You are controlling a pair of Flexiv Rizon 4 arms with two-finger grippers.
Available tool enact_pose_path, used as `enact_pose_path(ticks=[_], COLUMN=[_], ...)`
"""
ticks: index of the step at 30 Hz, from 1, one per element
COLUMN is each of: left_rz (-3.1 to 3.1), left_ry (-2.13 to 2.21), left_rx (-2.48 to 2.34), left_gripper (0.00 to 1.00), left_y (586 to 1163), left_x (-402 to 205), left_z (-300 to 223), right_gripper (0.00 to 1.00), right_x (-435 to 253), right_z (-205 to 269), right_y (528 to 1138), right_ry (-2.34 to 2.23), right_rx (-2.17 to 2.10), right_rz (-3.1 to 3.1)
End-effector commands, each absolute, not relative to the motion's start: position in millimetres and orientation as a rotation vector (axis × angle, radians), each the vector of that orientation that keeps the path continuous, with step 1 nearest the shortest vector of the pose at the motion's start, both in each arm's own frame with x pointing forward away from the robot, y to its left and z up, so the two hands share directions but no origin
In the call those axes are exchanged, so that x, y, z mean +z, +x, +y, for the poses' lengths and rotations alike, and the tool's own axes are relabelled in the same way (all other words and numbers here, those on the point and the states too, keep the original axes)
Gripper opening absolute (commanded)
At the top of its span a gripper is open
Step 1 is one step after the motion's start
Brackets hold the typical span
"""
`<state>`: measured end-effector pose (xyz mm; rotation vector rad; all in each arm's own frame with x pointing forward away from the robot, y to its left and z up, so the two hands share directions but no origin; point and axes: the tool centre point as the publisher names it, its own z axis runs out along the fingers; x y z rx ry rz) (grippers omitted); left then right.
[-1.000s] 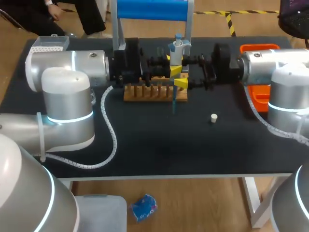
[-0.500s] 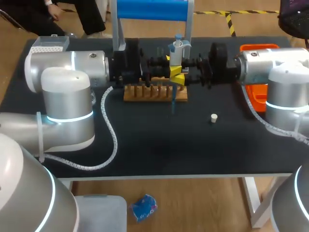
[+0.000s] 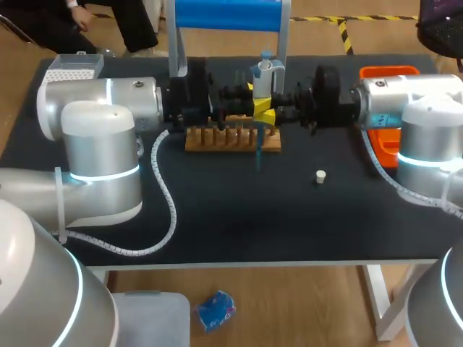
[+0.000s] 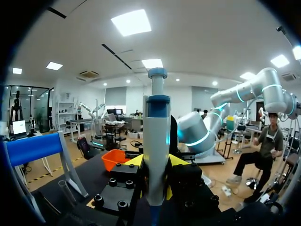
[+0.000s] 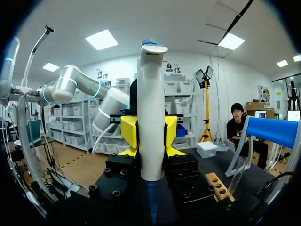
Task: Invert the test tube, pick up the pipette, mount the tip to pipette, aspirate from beaker and dispense into the tube, eject the tip, return the pipette, and cap with the stopper.
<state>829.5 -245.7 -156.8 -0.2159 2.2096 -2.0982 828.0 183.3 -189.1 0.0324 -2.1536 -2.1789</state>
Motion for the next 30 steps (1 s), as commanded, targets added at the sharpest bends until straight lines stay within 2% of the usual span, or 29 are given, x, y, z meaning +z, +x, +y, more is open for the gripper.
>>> enact_pose_path(ticks=[1, 2, 11, 30], left_rz=[2.189, 2.187, 2.025, 1.989], left_ry=[-0.230, -0.229, -0.305, -0.333], left_rx=[-2.096, -2.112, -2.022, -1.994], left_gripper=[0.06, 1.00, 1.00, 1.00], left_y=[824.8, 825.0, 833.5, 836.3], left_x=[-157.1, -156.1, -130.2, -124.2], left_z=[-247.9, -247.7, -215.0, -203.9], right_gripper=[0.00, 0.00, 0.00, 0.00], right_x=[-188.6, -188.6, -192.6, -165.8], right_z=[183.8, 183.8, 165.0, 40.8], right_y=[831.6, 831.7, 837.4, 866.1], right_ry=[0.029, 0.030, 0.011, -0.056], right_rx=[-2.179, -2.178, -2.192, -2.268], right_rz=[-2.153, -2.153, -2.141, -2.206])
